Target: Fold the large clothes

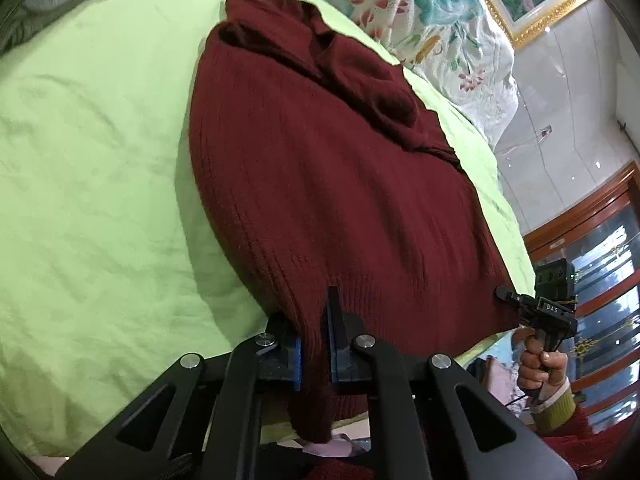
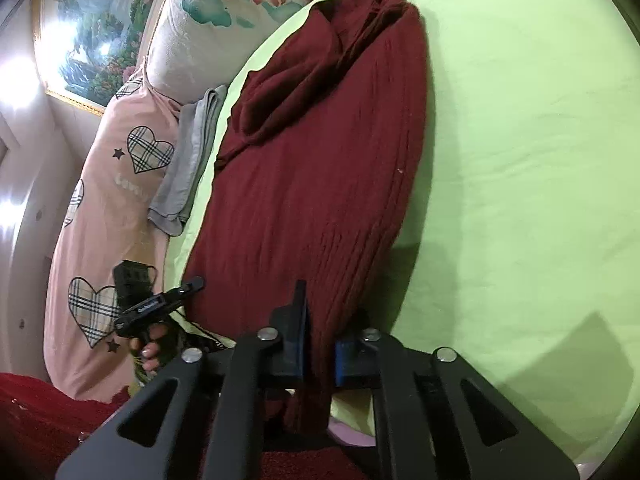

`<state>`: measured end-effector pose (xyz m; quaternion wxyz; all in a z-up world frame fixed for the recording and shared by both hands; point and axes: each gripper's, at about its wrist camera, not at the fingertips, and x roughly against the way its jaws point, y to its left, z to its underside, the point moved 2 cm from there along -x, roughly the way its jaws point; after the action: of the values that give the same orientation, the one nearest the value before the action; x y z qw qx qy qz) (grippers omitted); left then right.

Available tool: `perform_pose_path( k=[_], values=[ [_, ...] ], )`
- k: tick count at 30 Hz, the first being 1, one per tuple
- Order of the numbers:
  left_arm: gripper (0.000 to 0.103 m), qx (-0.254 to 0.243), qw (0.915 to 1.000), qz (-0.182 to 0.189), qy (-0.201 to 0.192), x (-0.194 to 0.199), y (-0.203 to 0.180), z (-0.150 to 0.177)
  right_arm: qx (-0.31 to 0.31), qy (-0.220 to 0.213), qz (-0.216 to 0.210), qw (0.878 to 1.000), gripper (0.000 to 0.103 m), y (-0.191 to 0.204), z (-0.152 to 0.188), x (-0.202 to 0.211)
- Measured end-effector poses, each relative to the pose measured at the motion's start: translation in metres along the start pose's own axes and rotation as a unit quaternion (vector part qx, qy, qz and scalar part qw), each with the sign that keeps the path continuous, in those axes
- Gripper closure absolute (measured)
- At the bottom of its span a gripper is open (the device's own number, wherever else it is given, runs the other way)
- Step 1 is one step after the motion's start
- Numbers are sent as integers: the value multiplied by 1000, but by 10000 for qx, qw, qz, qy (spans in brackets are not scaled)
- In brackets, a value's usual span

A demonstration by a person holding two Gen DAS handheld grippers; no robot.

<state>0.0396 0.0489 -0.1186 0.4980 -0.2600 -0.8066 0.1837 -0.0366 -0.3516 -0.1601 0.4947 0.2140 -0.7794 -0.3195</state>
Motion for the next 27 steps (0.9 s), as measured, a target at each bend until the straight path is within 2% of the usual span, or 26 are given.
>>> perform_pose_path(
  k=[7,11,18,22,27],
  values=[
    [96,33,9987,173,-480,28,-10,-19,26,-384,-314,9988,94,5,-10,17],
    [96,-97,9964,218,-816,45,-27,-45,84,-698,-642,9955,95,19,-34,28],
    [96,-278,9892,243,-1419,52,-55,-123,289,-1206,-900,9882,94,45,-113,34],
    [96,-381,9857,42,-1639,35,-68,-178,385,-1297,-637,9887,94,49,-177,13],
    [97,-104,9861,-294,-1635,-10,-58,-252,140,-1363,-279,9902,95,34,-247,-19]
  ],
)
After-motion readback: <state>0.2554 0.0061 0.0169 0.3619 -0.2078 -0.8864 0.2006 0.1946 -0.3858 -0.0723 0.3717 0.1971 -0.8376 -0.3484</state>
